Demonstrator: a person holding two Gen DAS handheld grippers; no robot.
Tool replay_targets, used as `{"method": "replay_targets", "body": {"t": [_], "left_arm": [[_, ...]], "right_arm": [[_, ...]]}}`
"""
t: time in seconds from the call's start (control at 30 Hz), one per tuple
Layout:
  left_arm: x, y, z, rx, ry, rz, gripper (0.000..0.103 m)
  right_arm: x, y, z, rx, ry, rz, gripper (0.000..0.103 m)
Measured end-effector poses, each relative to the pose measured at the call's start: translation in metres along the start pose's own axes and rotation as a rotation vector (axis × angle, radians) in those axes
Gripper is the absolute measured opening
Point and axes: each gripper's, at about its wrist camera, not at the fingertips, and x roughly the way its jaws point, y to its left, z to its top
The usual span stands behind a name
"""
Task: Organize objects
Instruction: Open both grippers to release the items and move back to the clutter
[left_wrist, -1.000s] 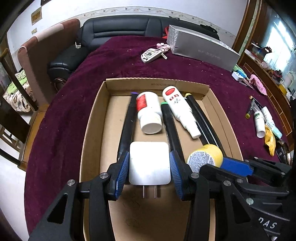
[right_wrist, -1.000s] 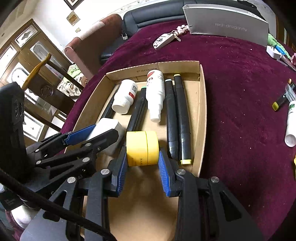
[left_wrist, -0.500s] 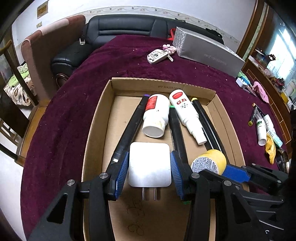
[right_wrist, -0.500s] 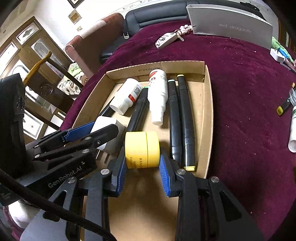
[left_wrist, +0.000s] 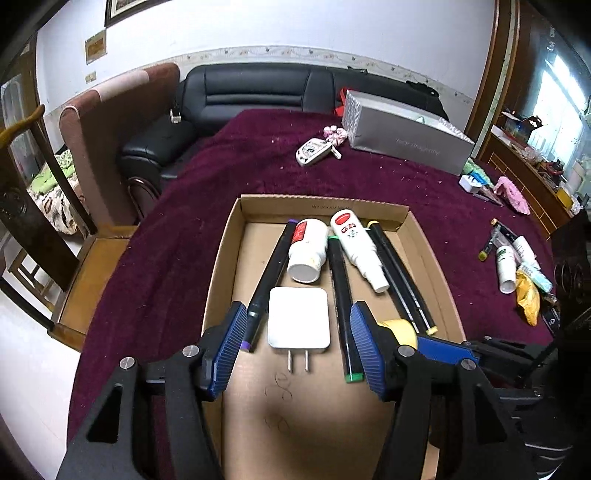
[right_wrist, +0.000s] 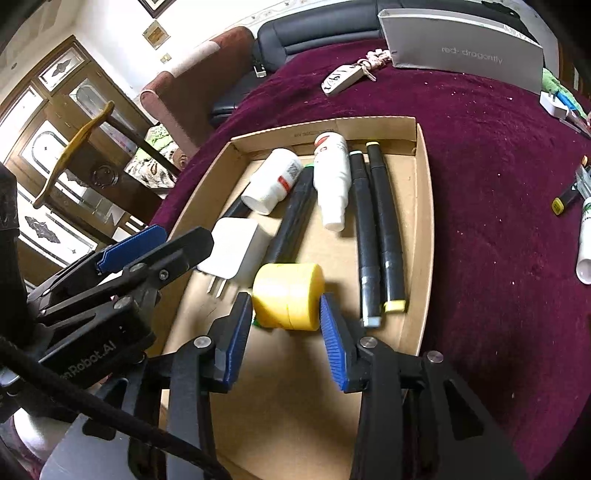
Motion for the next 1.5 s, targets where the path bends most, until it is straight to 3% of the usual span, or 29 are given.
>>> {"method": "replay_targets", "body": {"t": [0.5,0.63,1.03,1.5], "left_arm": [[-0.053,-0.033,-0.013,0.047,-0.080,-0.029,0.058],[-0.066,-0.055,-0.019,0.073,-0.095,-0.059,0.061],[-0.080,-0.131,-0.033,0.203,-0.084,-0.134,0.061],[-0.071,-0.171,-0.041,0.258,-0.030,-0.156,0.061]], "right_arm": [[-0.052,-0.006,-0.035,0.025,-0.087,-0.006,0.050],[-0.072,-0.026,-0.048,0.072,-0.120,-0.009,0.054],[-0.133,-0.105,-0.082,0.243,-0.225,-0.039,0.056],[-0.179,-0.164,-0.100,0.350,-0.324,-0.068,0.056]]}}
